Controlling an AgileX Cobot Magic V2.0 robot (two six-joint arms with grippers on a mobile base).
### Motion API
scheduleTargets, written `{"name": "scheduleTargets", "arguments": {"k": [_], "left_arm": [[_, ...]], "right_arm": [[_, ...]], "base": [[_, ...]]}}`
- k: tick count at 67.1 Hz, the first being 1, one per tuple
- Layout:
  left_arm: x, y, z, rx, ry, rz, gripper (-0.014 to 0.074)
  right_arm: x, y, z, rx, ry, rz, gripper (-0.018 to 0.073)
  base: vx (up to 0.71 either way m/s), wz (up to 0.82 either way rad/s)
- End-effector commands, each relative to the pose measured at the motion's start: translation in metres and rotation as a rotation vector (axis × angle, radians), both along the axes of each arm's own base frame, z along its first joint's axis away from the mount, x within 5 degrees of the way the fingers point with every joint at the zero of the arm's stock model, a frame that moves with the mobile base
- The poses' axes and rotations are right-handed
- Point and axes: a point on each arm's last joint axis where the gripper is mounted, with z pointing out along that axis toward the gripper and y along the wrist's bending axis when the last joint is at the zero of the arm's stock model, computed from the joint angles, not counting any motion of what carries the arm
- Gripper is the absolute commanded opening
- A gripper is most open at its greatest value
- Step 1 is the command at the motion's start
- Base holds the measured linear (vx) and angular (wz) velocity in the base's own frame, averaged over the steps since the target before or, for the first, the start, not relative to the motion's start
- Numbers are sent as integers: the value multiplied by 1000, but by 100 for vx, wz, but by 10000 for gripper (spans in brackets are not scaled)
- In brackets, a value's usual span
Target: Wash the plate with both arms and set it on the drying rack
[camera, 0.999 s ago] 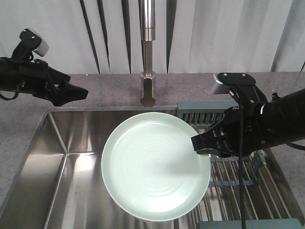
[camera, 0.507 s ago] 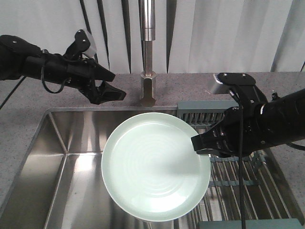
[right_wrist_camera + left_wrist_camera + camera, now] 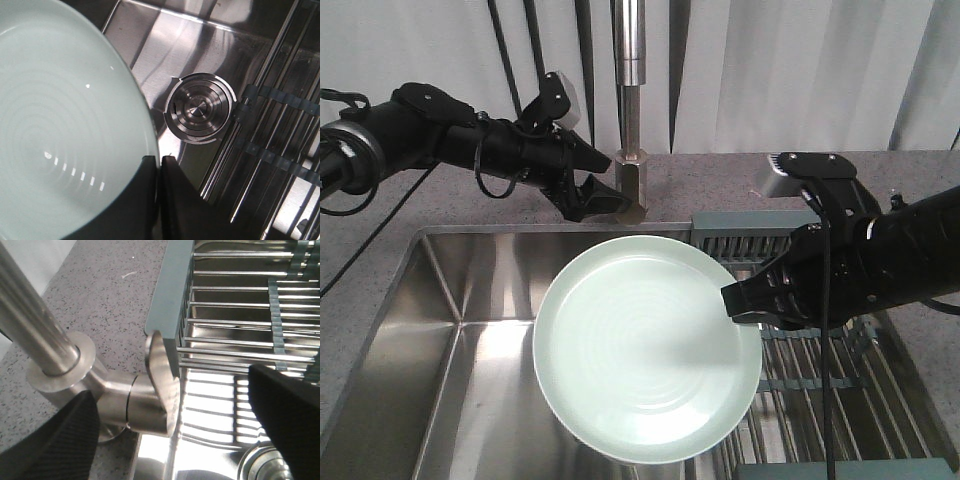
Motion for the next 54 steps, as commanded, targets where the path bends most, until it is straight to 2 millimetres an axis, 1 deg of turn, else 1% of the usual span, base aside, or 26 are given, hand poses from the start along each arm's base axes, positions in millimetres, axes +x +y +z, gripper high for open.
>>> {"name": "scheduleTargets", "arguments": {"k": [1,22,41,54], "left_arm": [[-6,-7,41,-111,-78,4,593],[-16,-19,40,-140,-54,-103,593],[-31,-21,43,-169,10,-243,586],[-35,-22,45,-200,31,-281,586]], "right_arm": [[0,0,19,50,-78,-19,-1],[0,0,19,50,-78,-19,-1],[0,0,19,50,-78,-19,-1],[0,0,19,50,-78,-19,-1]], "base": [[0,0],[0,0],[0,0],[0,0]]}}
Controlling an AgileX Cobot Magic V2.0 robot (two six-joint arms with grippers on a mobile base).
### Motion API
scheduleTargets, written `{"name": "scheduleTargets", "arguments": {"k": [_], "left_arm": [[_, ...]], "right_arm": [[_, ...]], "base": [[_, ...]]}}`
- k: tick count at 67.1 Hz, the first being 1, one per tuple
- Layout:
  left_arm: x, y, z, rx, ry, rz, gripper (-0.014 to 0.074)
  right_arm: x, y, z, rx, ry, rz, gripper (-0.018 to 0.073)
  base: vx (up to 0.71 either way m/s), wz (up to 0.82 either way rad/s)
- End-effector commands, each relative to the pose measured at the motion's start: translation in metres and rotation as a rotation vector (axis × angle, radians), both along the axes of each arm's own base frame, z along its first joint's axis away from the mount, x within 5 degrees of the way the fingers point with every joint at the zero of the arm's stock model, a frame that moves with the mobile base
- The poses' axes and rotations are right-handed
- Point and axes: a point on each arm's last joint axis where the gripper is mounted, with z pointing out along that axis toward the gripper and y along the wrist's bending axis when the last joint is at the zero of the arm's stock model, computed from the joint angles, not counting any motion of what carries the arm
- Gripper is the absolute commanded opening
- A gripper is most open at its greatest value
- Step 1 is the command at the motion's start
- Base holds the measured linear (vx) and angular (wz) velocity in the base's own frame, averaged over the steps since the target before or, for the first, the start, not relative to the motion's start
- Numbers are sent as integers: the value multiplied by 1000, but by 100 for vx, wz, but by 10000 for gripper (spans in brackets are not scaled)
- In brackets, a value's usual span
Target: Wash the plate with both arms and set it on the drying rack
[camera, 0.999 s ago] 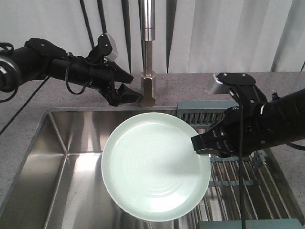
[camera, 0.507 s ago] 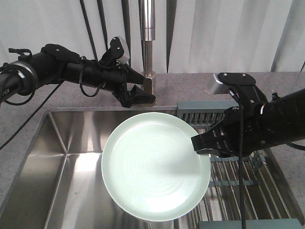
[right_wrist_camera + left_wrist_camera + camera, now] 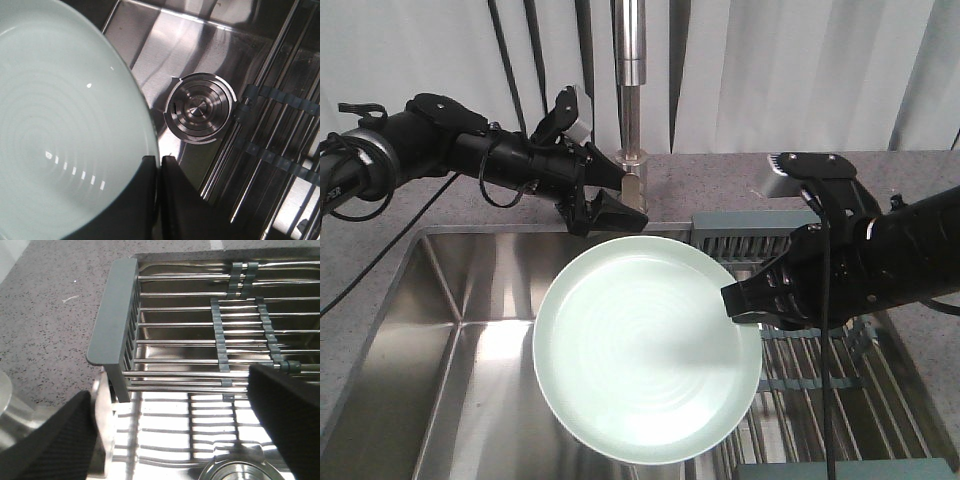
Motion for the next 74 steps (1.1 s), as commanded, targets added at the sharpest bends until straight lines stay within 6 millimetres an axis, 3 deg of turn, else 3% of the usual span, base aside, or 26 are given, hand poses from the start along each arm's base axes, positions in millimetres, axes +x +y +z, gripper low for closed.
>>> {"name": "scheduleTargets", "arguments": {"k": [1,18,35,57,74], "left_arm": [[-21,-6,51,-138,-29,-108,586],[-23,-6,56,-137,-32,-105,586],[-36,7,91,-74,-37,-13,586],[-58,41,144,147,15,409,586],[-80,75,169,240,166,795,586]], "right_arm": [[0,0,19,50,-78,-19,-1],[0,0,19,50,-78,-19,-1],[0,0,19,50,-78,-19,-1],[0,0,19,50,-78,-19,-1],[0,0,19,50,-78,-19,-1]], "base": [[0,0],[0,0],[0,0],[0,0],[0,0]]}}
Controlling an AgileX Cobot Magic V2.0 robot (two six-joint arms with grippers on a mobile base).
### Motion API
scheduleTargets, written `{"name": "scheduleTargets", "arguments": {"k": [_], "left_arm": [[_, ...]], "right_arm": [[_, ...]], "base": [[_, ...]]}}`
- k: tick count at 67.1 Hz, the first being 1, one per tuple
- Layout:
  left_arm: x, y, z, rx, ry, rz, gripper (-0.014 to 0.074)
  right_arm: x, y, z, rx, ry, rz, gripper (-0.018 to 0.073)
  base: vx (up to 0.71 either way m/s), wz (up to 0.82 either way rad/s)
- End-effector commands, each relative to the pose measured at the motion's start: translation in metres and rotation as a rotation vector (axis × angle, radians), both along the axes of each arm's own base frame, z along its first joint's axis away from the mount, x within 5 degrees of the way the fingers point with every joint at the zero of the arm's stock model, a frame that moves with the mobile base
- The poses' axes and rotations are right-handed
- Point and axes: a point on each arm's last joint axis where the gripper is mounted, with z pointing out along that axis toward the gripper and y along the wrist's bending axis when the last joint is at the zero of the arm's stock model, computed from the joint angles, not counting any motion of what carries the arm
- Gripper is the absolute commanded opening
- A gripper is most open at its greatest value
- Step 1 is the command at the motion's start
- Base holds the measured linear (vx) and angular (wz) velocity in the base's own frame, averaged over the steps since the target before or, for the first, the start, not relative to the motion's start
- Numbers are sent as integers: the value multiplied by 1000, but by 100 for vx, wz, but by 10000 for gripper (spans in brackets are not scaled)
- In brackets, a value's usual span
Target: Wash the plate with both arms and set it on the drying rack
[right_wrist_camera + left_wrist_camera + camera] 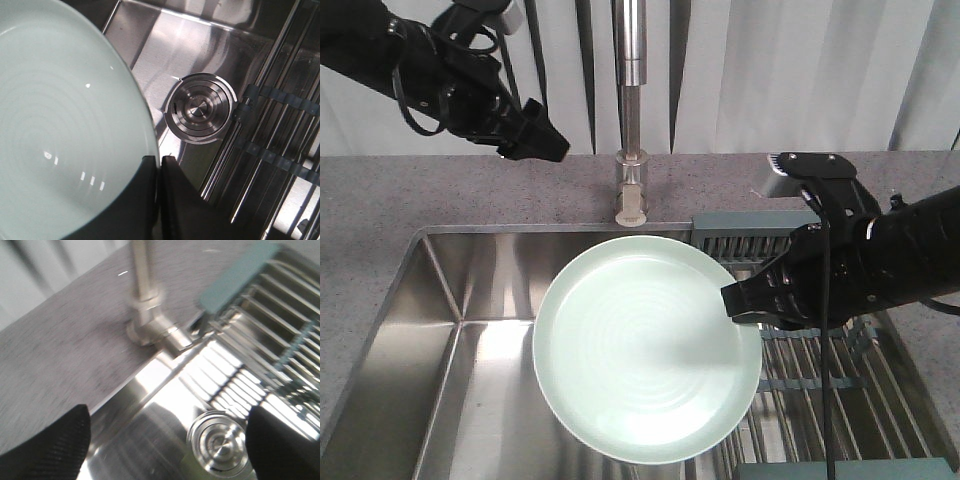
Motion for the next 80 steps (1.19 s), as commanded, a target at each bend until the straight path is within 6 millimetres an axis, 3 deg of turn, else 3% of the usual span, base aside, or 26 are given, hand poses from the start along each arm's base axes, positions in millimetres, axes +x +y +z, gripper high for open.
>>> {"name": "scheduleTargets", "arguments": {"k": [1,11,51,80], "left_arm": [[-22,16,40,-24,-56,187,586],[-49,32,50,5,-104,293,586],[-167,81,37,0,-254,564,586],[-237,104,-9,-35,-214,715,586]], "right_arm": [[0,0,19,50,-78,-19,-1],[0,0,19,50,-78,-19,-1],[0,0,19,50,-78,-19,-1],[0,0,19,50,-78,-19,-1]], "base": [[0,0],[0,0],[0,0],[0,0]]}}
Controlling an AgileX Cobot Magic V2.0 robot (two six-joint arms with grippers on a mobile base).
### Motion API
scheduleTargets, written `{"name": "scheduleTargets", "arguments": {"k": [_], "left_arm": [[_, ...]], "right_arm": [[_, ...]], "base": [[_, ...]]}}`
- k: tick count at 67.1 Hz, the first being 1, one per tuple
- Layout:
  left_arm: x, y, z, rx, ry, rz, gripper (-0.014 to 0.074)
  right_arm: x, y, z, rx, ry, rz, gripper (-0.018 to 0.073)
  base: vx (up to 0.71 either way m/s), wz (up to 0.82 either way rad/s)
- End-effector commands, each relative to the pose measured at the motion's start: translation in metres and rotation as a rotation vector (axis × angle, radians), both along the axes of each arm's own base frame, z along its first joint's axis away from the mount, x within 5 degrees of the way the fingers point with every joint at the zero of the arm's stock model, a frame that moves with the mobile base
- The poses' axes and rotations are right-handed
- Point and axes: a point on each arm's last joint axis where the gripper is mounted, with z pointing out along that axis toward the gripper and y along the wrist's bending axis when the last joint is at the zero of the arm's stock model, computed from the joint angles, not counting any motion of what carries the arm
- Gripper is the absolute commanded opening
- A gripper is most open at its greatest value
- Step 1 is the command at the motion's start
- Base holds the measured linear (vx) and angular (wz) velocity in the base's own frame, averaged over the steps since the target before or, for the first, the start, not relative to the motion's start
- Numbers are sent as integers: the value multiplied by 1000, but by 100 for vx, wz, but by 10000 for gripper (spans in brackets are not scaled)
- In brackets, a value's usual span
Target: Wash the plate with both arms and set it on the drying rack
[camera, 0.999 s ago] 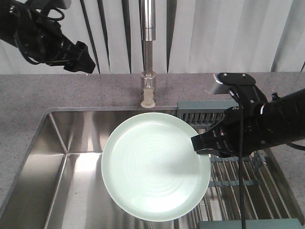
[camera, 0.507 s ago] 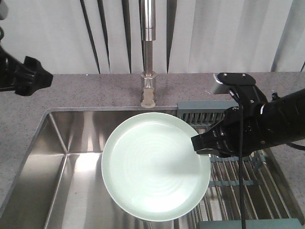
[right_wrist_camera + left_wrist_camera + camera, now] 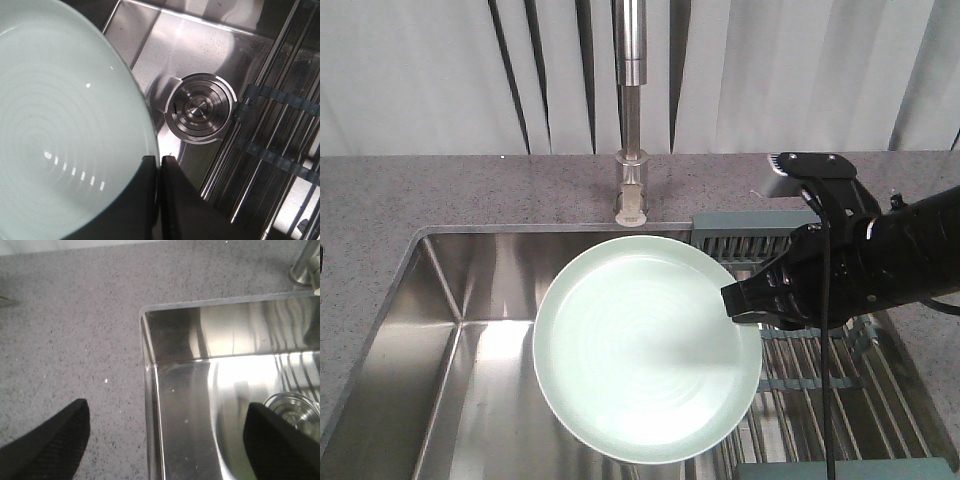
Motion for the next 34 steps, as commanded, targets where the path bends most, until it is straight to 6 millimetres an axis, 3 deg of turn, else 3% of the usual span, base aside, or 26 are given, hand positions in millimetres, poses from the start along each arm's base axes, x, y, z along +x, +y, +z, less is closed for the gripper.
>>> {"name": "scheduleTargets", "arguments": {"k": [1,20,34], "left_arm": [[-12,3,1,-42,-84,21,586],[-47,11,-30,-48,-82,25,586],[-66,15,-38,-57,-121,24,586]], "right_arm": [[0,0,19,50,-78,-19,-1],[0,0,19,50,-78,-19,-1],[0,0,19,50,-78,-19,-1]], "base": [[0,0],[0,0],[0,0]]}}
